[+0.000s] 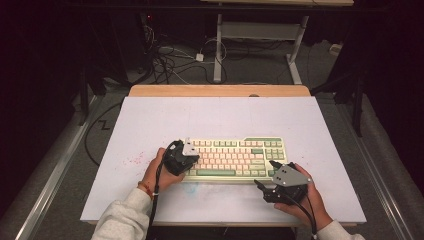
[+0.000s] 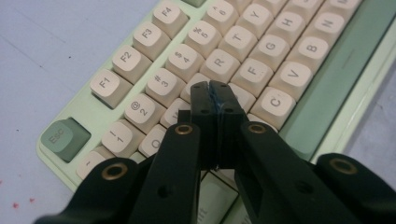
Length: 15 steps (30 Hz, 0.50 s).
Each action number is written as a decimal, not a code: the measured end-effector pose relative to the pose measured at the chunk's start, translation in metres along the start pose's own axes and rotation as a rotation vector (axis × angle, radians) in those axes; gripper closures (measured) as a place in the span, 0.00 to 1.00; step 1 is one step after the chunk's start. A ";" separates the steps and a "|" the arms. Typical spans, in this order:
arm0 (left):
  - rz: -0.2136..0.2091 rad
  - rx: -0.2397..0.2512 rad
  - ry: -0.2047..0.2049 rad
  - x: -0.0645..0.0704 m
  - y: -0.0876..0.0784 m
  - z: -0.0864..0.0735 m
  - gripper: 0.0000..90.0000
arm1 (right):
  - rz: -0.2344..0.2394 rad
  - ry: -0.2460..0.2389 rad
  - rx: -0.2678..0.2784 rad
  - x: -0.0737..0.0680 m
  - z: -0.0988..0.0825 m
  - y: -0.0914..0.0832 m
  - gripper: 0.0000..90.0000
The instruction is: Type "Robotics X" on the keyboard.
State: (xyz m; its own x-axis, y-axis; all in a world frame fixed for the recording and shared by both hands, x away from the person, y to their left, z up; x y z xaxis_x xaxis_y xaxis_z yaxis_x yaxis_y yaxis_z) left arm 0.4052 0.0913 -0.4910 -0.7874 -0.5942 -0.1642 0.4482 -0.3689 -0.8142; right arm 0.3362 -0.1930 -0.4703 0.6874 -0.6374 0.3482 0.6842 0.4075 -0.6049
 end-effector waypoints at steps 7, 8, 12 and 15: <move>0.021 0.025 0.013 0.001 -0.011 0.001 0.92 | -0.016 0.002 0.005 0.003 -0.001 -0.004 0.27; 0.027 0.031 0.015 0.001 -0.013 0.002 0.91 | -0.017 0.007 0.007 0.003 -0.001 -0.005 0.28; 0.033 0.047 0.017 0.002 -0.018 0.003 0.90 | -0.021 0.011 0.008 0.005 -0.002 -0.006 0.28; 0.034 0.057 0.018 0.001 -0.021 0.004 0.89 | -0.021 0.014 0.008 0.005 -0.002 -0.007 0.28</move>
State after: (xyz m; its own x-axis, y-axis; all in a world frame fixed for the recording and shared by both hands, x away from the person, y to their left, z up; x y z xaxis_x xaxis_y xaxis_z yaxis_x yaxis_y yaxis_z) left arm 0.3962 0.0955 -0.4720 -0.7783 -0.5947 -0.2018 0.4979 -0.3886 -0.7753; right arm 0.3347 -0.2003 -0.4656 0.6694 -0.6547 0.3511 0.7005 0.3988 -0.5918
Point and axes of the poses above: each handheld gripper's, and its own axes: y roughly forward along the jaws, z roughly out of its top, x roughly to its right, the point moved 5 cm from there along y, roughly forward along the jaws, and after that the axes turned 5 degrees about -x, right-handed, at the moved point
